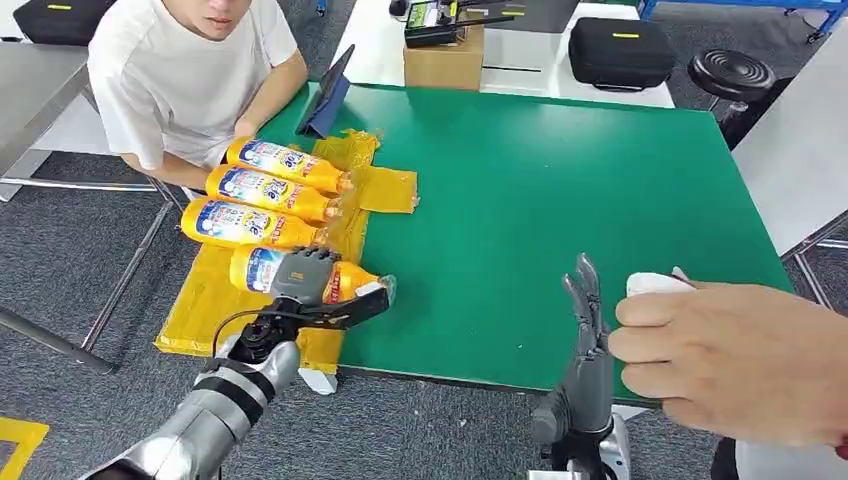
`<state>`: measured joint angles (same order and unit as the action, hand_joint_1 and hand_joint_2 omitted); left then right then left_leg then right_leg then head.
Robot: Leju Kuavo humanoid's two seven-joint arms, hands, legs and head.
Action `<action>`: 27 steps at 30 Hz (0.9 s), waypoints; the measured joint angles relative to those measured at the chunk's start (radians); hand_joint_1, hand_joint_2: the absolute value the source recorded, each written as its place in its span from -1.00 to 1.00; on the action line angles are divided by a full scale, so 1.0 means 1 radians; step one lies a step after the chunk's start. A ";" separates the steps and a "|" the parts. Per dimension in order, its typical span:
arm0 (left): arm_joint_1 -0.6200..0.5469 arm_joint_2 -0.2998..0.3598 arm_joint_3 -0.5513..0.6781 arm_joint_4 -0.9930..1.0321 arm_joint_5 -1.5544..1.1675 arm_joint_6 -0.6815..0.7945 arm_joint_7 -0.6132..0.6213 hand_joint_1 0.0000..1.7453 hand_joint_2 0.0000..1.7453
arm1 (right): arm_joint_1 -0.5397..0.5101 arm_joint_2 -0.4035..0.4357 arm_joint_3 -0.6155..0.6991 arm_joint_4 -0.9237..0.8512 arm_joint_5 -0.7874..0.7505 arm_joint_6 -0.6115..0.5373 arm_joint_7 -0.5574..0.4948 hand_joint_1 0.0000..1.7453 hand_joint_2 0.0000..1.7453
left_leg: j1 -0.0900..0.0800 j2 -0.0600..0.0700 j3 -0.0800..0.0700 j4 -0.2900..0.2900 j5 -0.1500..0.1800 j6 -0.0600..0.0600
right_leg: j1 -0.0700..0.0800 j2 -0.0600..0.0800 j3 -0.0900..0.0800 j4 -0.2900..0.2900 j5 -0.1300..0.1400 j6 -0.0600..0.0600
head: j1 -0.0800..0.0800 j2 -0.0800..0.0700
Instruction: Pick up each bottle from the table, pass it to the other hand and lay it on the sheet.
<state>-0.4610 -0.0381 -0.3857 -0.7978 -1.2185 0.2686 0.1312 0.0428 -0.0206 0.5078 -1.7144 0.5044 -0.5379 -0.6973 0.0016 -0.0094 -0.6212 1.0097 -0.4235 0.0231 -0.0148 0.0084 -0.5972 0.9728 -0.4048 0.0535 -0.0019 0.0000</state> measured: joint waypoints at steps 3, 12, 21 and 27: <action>-0.027 -0.003 0.015 0.047 0.030 -0.011 -0.006 -0.06 1.00 | 0.004 0.004 -0.015 0.000 -0.021 0.015 0.000 -1.00 -1.00 | 0.000 -0.001 0.000 0.000 0.000 0.000 | 0.000 0.000 0.001 0.000 0.000 0.000 | 0.001 0.000; -0.069 -0.031 0.106 0.116 0.264 -0.131 -0.153 -1.00 1.00 | 0.011 0.013 -0.038 0.002 -0.062 0.048 0.000 -1.00 -1.00 | 0.000 0.000 0.001 0.000 0.000 0.000 | 0.000 0.000 0.001 0.000 0.000 0.000 | 0.000 0.000; -0.078 -0.037 0.137 0.109 0.454 -0.277 -0.276 -1.00 1.00 | 0.007 0.015 -0.037 0.020 -0.094 0.043 0.000 -1.00 -1.00 | 0.000 -0.002 0.001 0.000 0.000 0.000 | 0.000 -0.002 0.003 0.000 0.000 0.000 | 0.000 0.000; 0.030 -0.047 0.137 -0.065 0.805 -0.323 -0.437 -1.00 1.00 | 0.001 0.010 -0.027 0.036 -0.127 0.000 0.000 -1.00 -1.00 | 0.000 -0.001 0.001 0.000 0.000 0.000 | 0.000 -0.002 0.002 0.000 0.000 0.000 | 0.000 0.000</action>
<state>-0.4311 -0.0851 -0.2491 -0.8631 -0.4132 -0.0546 -0.3061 0.0441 -0.0103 0.4811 -1.6785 0.3776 -0.5379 -0.6977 0.0014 -0.0105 -0.6202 1.0097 -0.4232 0.0234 -0.0152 0.0067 -0.5949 0.9728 -0.4048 0.0535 -0.0015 0.0000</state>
